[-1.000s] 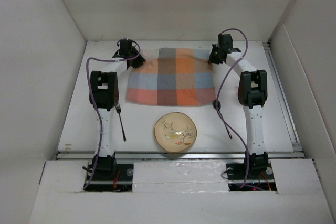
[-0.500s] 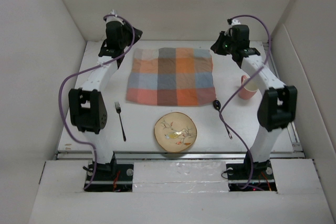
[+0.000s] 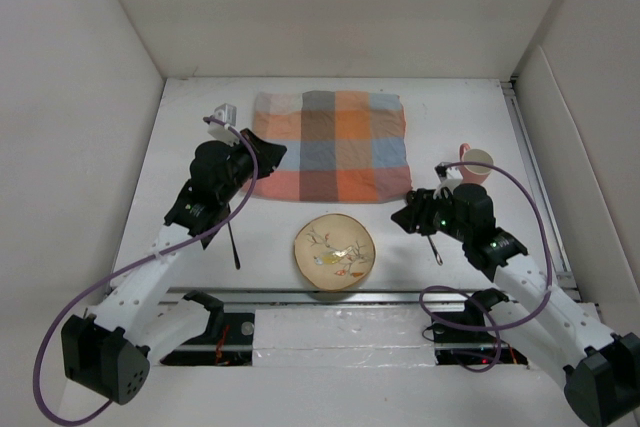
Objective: Set the dinner table for one person
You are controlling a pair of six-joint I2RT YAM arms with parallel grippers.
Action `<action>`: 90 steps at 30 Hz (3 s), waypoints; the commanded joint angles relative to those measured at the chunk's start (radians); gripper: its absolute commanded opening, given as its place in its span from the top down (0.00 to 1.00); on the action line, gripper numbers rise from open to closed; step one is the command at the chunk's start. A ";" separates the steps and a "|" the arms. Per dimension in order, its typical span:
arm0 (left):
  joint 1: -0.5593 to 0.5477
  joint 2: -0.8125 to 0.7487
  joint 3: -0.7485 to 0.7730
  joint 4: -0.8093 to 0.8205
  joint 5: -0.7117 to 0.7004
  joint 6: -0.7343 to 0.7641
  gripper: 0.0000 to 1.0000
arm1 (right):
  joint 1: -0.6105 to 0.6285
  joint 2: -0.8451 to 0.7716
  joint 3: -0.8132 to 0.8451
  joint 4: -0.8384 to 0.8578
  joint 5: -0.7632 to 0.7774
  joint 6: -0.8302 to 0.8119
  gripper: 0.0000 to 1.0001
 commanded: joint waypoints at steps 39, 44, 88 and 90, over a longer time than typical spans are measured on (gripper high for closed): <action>0.000 -0.436 -0.124 -0.331 0.063 0.298 0.68 | 0.114 0.656 -0.202 0.756 -0.262 0.242 0.57; 0.000 -0.439 -0.124 -0.331 0.060 0.298 0.68 | 0.125 0.728 -0.210 0.847 -0.298 0.271 0.70; 0.000 -0.468 -0.127 -0.321 0.076 0.295 0.68 | 0.031 1.153 0.696 0.822 0.088 0.693 1.00; 0.000 -0.468 -0.127 -0.321 0.076 0.295 0.68 | 0.031 1.177 0.736 0.804 0.082 0.687 1.00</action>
